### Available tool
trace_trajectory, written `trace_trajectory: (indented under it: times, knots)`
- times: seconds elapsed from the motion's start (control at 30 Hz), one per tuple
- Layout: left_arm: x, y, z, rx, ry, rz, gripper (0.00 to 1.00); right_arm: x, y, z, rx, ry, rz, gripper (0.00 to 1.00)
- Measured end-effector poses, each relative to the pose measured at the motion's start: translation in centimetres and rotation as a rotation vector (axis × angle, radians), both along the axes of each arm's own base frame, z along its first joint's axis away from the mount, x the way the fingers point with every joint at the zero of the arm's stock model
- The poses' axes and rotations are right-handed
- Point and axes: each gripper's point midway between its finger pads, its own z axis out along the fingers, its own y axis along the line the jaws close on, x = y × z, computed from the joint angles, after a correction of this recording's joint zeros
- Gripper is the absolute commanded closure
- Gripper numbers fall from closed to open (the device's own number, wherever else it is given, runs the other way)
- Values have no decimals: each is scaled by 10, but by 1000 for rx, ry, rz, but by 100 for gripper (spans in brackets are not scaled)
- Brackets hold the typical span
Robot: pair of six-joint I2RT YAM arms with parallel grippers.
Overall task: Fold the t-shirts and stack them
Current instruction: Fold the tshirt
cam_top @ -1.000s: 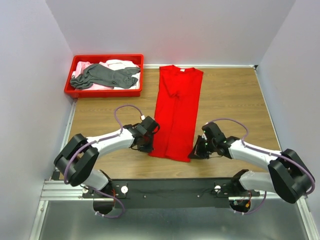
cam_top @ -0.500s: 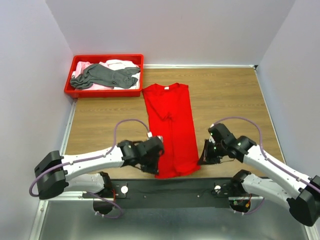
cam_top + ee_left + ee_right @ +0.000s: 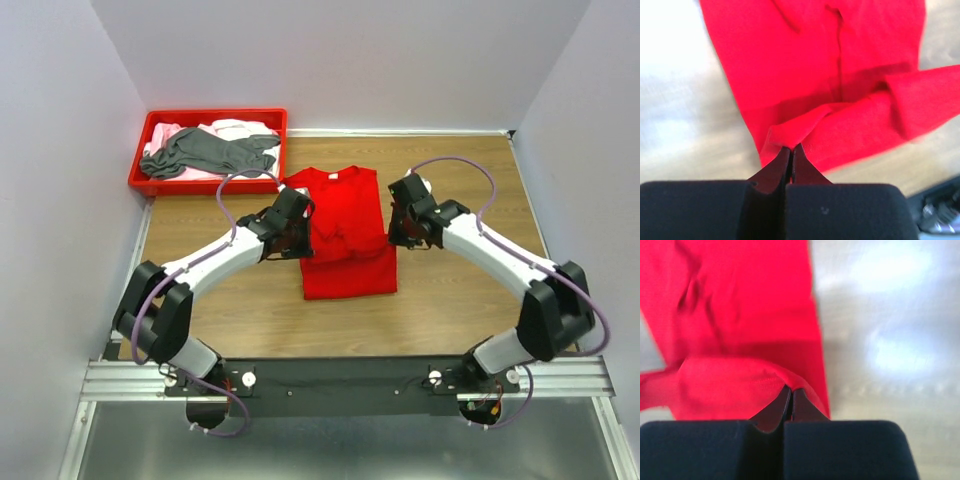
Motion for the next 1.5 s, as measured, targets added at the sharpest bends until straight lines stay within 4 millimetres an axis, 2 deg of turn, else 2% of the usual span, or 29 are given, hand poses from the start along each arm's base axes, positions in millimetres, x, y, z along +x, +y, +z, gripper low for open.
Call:
trace_trajectory:
  times: [0.07,0.23,0.33,0.43,0.67,1.0,1.03,1.1,1.13,1.17,1.23,1.27,1.3,1.4,1.5]
  knots:
    - [15,3,-5,12,-9,8,100,20,-6,-8,-16,-5,-17,99]
    - [40,7,-11,13,-42,24,100,54,-13,-12,-31,-33,-9,99]
    - [51,11,-12,8,-61,42,100,77,-3,-6,-17,-75,29,99]
    - [60,17,-14,5,-70,64,100,92,5,-9,-6,-93,58,99]
    - [70,24,-16,6,-82,87,100,102,9,-38,-18,-52,93,99]
    - [88,28,-49,58,-61,93,98,113,10,-56,-16,-45,88,99]
    - [89,28,-50,59,-63,92,86,114,9,-56,-14,-49,85,98]
    - [90,28,-50,58,-70,91,75,117,8,-55,-12,-56,81,93]
    - [92,27,-49,57,-77,91,59,118,8,-56,-11,-59,80,89]
    - [93,28,-48,59,-85,91,57,119,8,-56,-11,-61,79,80]
    - [94,29,-48,67,-91,92,39,120,7,-58,-12,-60,77,73]
    - [95,31,-48,72,-95,98,23,120,5,-58,-19,-61,83,67]
    - [96,32,-47,74,-98,103,17,121,4,-58,-21,-63,83,65]
    - [93,37,-39,71,-121,115,15,122,4,-54,-22,-75,91,61]
    - [89,40,-16,41,-171,129,19,117,4,-40,-12,-101,96,64]
